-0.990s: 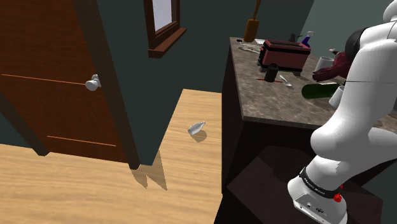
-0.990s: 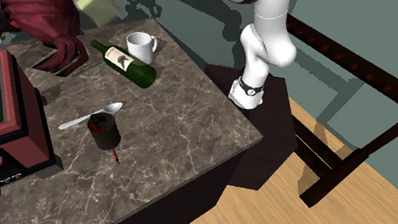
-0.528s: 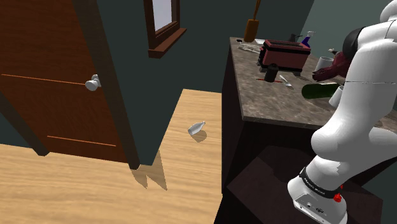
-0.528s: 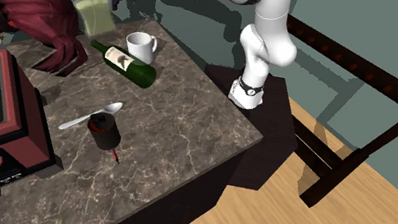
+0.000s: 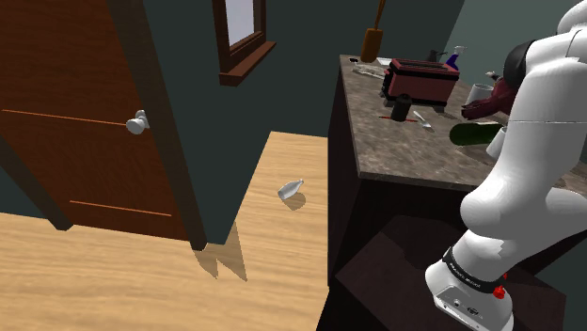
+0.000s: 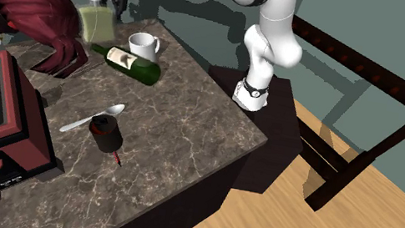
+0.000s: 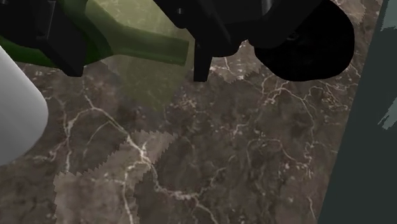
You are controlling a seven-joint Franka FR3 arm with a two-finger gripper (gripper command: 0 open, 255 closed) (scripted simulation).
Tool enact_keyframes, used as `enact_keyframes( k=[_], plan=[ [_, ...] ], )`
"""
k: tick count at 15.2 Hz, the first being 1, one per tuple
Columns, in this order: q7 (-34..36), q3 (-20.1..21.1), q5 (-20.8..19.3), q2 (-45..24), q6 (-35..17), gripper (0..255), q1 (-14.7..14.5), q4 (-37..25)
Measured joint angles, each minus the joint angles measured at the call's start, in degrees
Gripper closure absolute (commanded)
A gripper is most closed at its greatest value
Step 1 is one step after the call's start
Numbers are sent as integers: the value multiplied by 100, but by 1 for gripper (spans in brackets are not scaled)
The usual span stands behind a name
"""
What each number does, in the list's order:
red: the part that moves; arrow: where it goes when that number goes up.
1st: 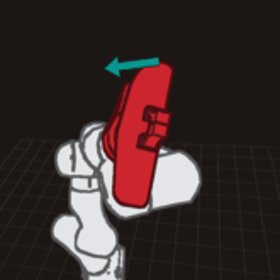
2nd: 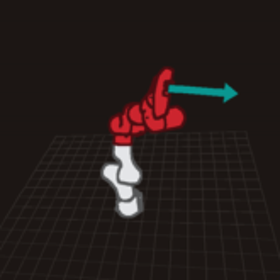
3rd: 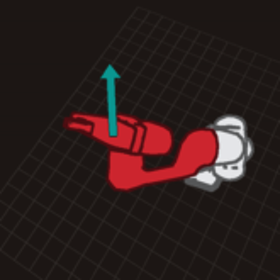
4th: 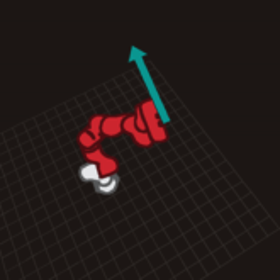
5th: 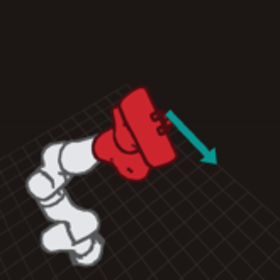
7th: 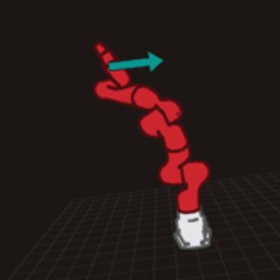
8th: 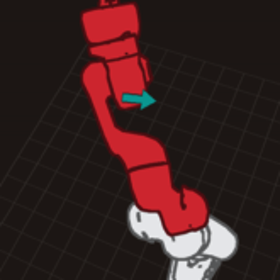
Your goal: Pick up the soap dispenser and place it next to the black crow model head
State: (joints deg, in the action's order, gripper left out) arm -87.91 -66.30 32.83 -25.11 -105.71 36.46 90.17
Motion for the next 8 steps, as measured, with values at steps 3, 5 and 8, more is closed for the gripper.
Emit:
enact_keyframes(
  k=[3, 5, 8],
  plan=[
    [-52, 24, 52, -22, -200, 255, -54, 196],
    [-114, 51, 114, -52, -357, 255, -55, 330],
    [-133, 71, 125, -79, -380, 255, -58, 379]
  ],
)
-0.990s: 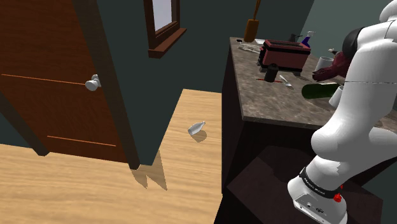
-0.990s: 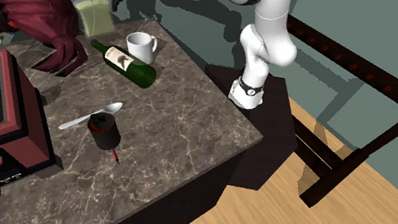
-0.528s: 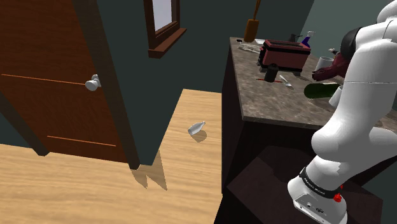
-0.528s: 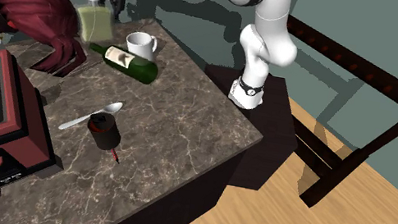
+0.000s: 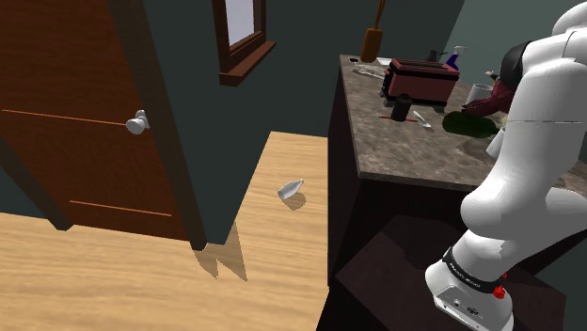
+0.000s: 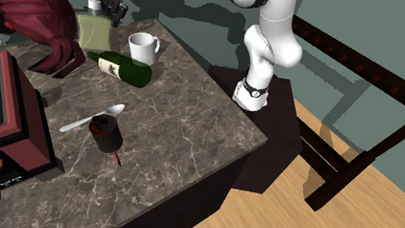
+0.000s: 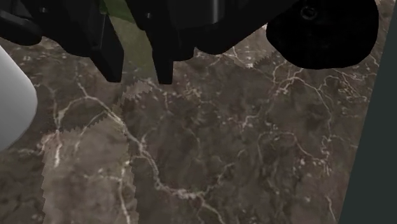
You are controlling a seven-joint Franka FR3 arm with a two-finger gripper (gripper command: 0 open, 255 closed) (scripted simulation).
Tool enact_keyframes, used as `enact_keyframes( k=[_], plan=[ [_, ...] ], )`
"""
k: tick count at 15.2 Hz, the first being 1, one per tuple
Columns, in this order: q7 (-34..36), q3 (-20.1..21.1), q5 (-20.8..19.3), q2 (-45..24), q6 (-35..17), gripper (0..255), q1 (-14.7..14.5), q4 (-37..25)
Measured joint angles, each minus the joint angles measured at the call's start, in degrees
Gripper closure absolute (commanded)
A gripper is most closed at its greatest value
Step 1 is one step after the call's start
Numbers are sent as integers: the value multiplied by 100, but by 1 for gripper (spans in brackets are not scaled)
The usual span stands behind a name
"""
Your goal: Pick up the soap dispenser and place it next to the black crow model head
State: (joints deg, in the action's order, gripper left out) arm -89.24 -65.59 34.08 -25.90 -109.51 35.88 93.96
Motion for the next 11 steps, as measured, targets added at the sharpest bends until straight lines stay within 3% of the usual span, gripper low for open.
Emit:
enact_keyframes(
  k=[3, 4, 11],
  plan=[
    [-5, 4, -4, -8, -1, 255, -3, 26],
    [-6, 1, -8, -4, -4, 0, -8, 34],
    [11, -16, -32, 29, 51, 0, -19, -31]
  ],
)
